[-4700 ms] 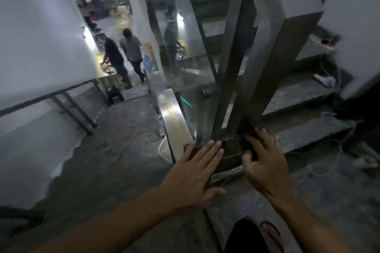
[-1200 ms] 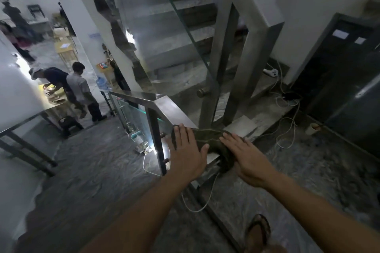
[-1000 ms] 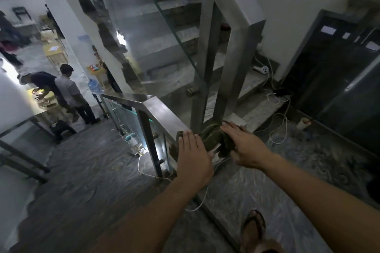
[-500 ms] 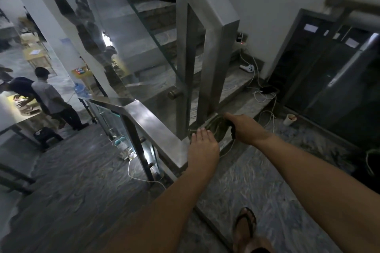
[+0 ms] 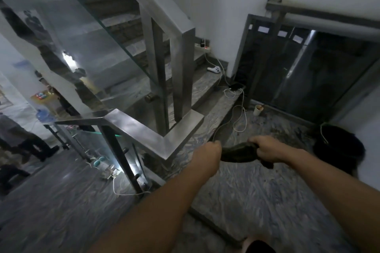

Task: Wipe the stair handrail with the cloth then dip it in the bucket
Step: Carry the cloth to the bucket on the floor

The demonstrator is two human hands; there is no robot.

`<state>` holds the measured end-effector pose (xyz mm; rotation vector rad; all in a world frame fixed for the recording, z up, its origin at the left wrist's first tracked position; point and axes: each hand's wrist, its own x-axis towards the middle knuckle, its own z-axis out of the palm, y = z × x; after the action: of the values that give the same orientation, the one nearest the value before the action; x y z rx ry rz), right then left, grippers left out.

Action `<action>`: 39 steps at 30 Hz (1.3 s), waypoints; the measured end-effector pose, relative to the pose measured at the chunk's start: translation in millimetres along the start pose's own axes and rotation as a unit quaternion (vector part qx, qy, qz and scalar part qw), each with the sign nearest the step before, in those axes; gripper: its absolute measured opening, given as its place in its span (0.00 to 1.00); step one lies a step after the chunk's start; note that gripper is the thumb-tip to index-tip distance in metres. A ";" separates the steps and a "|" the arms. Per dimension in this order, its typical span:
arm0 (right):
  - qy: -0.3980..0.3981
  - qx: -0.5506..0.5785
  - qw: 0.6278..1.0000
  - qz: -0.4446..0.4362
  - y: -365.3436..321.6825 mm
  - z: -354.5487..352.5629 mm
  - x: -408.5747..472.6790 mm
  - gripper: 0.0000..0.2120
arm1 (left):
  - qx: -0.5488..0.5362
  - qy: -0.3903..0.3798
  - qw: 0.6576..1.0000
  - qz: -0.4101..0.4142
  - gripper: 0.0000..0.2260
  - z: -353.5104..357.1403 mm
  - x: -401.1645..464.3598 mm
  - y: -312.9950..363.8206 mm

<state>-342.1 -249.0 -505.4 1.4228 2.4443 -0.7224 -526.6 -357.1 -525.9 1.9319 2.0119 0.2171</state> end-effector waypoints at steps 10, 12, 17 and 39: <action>-0.001 0.084 0.996 0.031 64.6 -33.8 -44.9 0.08 | -0.093 -0.088 0.989 0.077 0.10 -26.5 59.0 42.0; -0.010 0.086 0.995 0.058 87.5 -45.6 -46.2 0.09 | -0.070 -0.097 0.988 0.100 0.09 -33.7 79.0 59.6; 0.020 0.110 0.990 0.086 142.2 -75.3 -49.0 0.14 | -0.079 -0.111 0.983 0.123 0.10 -46.4 130.2 104.0; 0.178 0.124 0.949 0.231 362.5 -174.8 34.2 0.08 | -0.021 -0.151 0.968 0.197 0.01 -13.8 420.1 250.3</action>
<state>-38.0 15.5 -479.9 2.2946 2.1594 -0.7262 -303.3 76.3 -485.8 2.1722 1.4118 0.0531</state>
